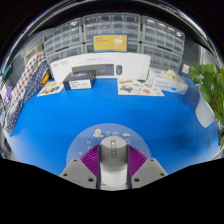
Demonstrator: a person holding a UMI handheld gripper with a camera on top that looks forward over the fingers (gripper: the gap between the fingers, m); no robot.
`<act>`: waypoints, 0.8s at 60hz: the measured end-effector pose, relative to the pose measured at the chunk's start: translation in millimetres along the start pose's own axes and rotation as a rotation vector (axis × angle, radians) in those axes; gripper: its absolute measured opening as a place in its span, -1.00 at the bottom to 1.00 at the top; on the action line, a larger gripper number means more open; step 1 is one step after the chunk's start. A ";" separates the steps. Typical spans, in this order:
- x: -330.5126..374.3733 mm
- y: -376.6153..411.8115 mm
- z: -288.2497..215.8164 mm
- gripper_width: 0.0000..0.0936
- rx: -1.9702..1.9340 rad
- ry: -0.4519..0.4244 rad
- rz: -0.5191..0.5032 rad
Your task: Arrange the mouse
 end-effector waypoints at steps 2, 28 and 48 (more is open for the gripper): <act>-4.5 0.6 4.4 -0.23 0.001 0.006 -0.008; -10.8 2.3 3.0 0.21 -0.001 0.041 -0.007; 37.8 7.9 -53.9 0.84 0.042 -0.043 0.019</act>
Point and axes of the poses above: the point between the fingertips, and its own axes, seen from behind it with the camera up: y to the left, z down, x backward, against the way the camera looks, the point moved 10 cm from there along x, backward, against the way the camera looks, and after that the axes turned 11 degrees about -z, right-handed, at the moved point
